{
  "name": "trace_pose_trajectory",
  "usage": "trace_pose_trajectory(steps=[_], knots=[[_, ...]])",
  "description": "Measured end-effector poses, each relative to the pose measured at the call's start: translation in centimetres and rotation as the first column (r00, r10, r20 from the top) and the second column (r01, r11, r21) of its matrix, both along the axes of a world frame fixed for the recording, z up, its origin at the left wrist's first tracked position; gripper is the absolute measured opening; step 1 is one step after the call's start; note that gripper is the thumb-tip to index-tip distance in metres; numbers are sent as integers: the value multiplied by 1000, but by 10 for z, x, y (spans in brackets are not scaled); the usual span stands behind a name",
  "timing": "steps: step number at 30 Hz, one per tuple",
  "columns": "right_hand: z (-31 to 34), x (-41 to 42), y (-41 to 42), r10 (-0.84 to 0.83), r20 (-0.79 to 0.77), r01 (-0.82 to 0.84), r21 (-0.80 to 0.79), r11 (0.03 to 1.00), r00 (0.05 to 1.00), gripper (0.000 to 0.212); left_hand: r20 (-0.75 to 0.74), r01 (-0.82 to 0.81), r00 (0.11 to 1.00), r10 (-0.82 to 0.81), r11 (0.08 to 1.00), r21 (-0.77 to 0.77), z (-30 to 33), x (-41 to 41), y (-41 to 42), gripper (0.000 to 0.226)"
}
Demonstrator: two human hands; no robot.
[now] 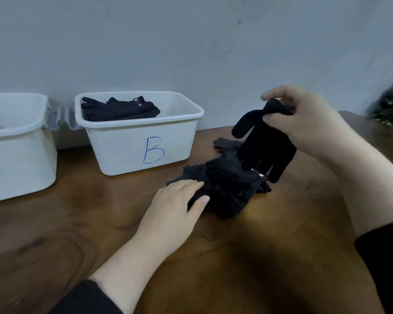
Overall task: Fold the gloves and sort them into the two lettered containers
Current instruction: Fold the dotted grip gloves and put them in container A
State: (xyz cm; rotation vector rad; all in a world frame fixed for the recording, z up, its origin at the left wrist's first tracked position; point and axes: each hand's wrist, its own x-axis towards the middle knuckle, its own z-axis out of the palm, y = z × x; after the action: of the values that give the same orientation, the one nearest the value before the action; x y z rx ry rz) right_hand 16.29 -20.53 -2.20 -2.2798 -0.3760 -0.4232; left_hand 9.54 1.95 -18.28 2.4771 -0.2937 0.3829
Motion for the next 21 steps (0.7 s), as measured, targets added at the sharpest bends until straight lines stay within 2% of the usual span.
trace_pose_trajectory(steps=[2, 5, 9, 12, 13, 15, 16, 18, 20, 21], knots=[[21, -11, 13, 24, -15, -25, -59, 998, 1000, 14, 35, -22, 999, 30, 976, -218, 4, -5, 3, 45], [34, -31, 44, 91, -87, -99, -95, 991, 992, 6, 28, -65, 995, 94, 848, -527, 9, -22, 12, 37], [26, -62, 94, 102, -203, -170, -351, 921, 974, 13, 18, -218, 956, 293, 748, -627, 17, -54, 49, 31], [8, -83, 135, 160, -369, -293, -340, 894, 916, 15, 3, -324, 910, 414, 717, -617, 18, -82, 89, 29], [1, -88, 149, 194, -423, -334, -288, 897, 885, 16, 6, -357, 889, 457, 703, -615, 19, -90, 102, 29], [-10, -92, 173, 289, -485, -354, -45, 934, 825, 13, 33, -405, 841, 540, 668, -625, 21, -108, 127, 29], [-15, -90, 183, 334, -494, -315, 125, 941, 803, 12, 50, -420, 817, 575, 652, -631, 22, -115, 138, 28], [-26, -86, 198, 389, -495, -164, 437, 884, 777, 25, 79, -448, 777, 624, 637, -627, 23, -130, 158, 27], [-46, -91, 204, 432, -549, -45, 581, 812, 715, 38, 88, -479, 760, 644, 648, -592, 21, -140, 174, 26], [-60, -100, 204, 432, -607, -16, 568, 823, 667, 39, 88, -491, 759, 646, 655, -574, 21, -144, 181, 26]])
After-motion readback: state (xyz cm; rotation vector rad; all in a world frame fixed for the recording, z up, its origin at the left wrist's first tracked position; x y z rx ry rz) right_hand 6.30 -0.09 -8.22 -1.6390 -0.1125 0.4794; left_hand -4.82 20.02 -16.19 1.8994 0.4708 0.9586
